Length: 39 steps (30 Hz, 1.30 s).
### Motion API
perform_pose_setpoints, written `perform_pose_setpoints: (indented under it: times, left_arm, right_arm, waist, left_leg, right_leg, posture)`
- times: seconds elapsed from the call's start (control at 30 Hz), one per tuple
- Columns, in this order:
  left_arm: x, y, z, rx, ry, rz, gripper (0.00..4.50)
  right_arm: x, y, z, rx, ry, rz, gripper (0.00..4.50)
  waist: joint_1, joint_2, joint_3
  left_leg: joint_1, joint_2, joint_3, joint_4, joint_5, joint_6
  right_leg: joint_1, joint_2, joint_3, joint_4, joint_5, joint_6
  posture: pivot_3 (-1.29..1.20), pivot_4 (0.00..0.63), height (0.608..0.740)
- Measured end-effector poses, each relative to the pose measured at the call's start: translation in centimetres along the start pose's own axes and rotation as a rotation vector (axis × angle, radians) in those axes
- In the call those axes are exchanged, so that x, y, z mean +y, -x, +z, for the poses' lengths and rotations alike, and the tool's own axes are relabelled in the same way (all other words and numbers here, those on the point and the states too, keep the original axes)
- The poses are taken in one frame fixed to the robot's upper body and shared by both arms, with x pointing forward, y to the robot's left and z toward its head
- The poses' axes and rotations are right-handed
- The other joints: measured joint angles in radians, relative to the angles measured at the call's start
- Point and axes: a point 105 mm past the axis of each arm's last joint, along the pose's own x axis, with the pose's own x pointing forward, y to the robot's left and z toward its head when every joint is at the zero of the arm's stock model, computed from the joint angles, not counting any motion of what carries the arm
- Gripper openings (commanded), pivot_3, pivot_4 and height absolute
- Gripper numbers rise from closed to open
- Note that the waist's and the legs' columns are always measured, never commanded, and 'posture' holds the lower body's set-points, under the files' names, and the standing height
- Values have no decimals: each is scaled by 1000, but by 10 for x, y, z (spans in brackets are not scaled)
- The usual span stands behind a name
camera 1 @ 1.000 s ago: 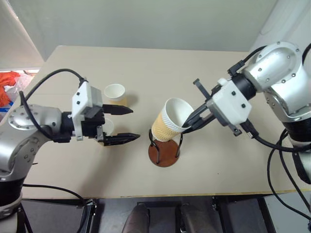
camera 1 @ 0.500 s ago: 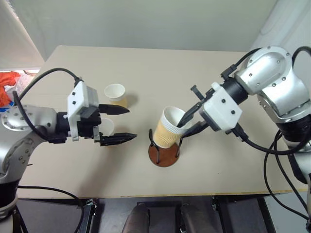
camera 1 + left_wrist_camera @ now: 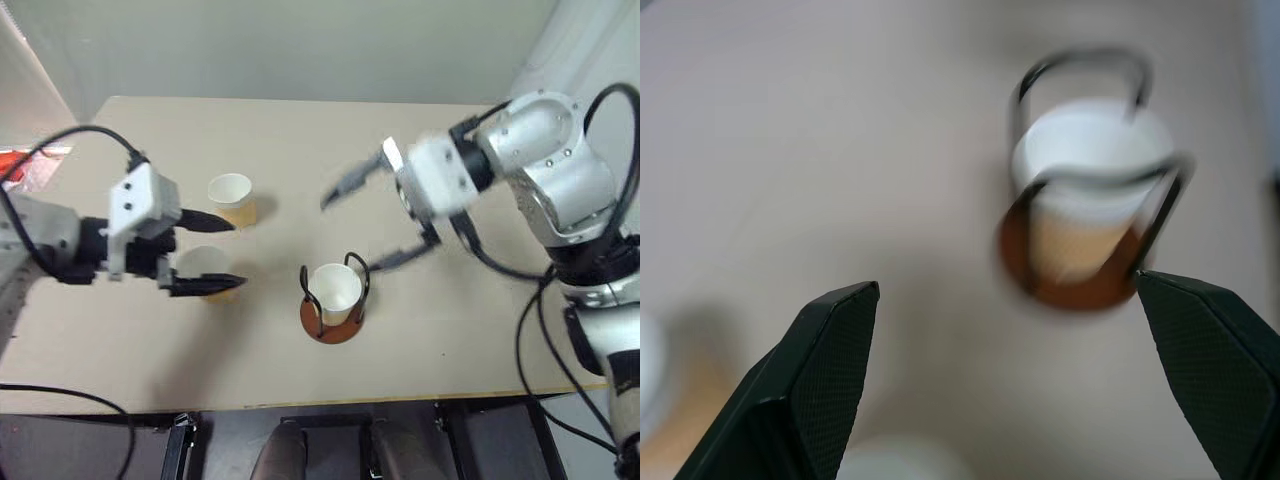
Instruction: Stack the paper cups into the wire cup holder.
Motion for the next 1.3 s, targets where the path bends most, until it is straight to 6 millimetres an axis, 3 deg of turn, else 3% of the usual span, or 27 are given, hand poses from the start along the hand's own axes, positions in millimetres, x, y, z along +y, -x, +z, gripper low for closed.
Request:
perform_pose_setpoints:
  times: [0.03, 0.1, 0.23, 0.47, 0.7, 0.8, 1.17, 1.3]
  left_arm:
    - [4, 8, -3, 46, -35, -12, 4500]
    - [7, 16, -4, 82, -85, -45, 4500]
    - [6, 7, -12, 148, -153, -157, 4500]
    - [10, -21, -27, 204, -210, -229, 4500]
    - [8, -27, -44, 289, -232, -273, 4500]
    - [8, -28, -44, 292, -238, -279, 3925]
    - [3, -41, -51, 313, -251, -315, 134]
    - [4, -41, -52, 321, -253, -312, 17]
  right_arm:
    - [-6, -3, 3, -33, -44, -58, 4468]
    - [3, -5, -4, -40, -106, -71, 4468]
    - [31, -9, -32, -17, -289, -67, 4468]
    - [36, -13, -29, 10, -311, -122, 4468]
    - [42, -5, -33, 56, -337, -172, 4468]
    - [41, -2, -34, 64, -341, -191, 4500]
    - [40, 2, -34, 83, -341, -216, 4500]
    - [40, 5, -35, 96, -340, -219, 4500]
  waist:
    - [1, 0, 0]
    - [10, -1, -1]
    - [22, -2, -1]
    - [3, -2, -1]
    - [-1, -2, -1]
    - [-2, -2, -1]
    - [-2, -2, -1]
    - [-2, -2, -1]
  left_leg:
    - [0, 1, -1, 0, -1, 1]
    - [-1, 2, -4, -1, -1, 1]
    - [-7, 1, -4, 3, -1, 1]
    - [-10, 2, -4, 3, -1, 1]
    - [-11, 2, -4, 2, -1, 1]
    - [-11, 2, -4, 3, -1, 1]
    - [-11, 2, -4, 4, 0, 2]
    - [-11, 2, -4, 4, 0, 2]
  right_leg:
    - [0, 2, -1, 0, 0, -1]
    - [0, 3, -2, 0, -1, -3]
    - [-4, 2, -1, 0, 0, -2]
    - [-8, 2, -2, 0, 3, -1]
    - [-9, 3, -2, -1, 3, 0]
    - [-9, 3, -1, -1, 3, 0]
    - [-9, 3, -1, 0, 4, 1]
    - [-9, 3, -1, 0, 4, 2]
  posture:
    - [0, 150, 740]
    - [0, 150, 740]
    - [0, 150, 740]
    - [0, 150, 740]
    - [0, 150, 740]
    - [0, 150, 740]
    - [0, 150, 740]
    - [0, 150, 740]
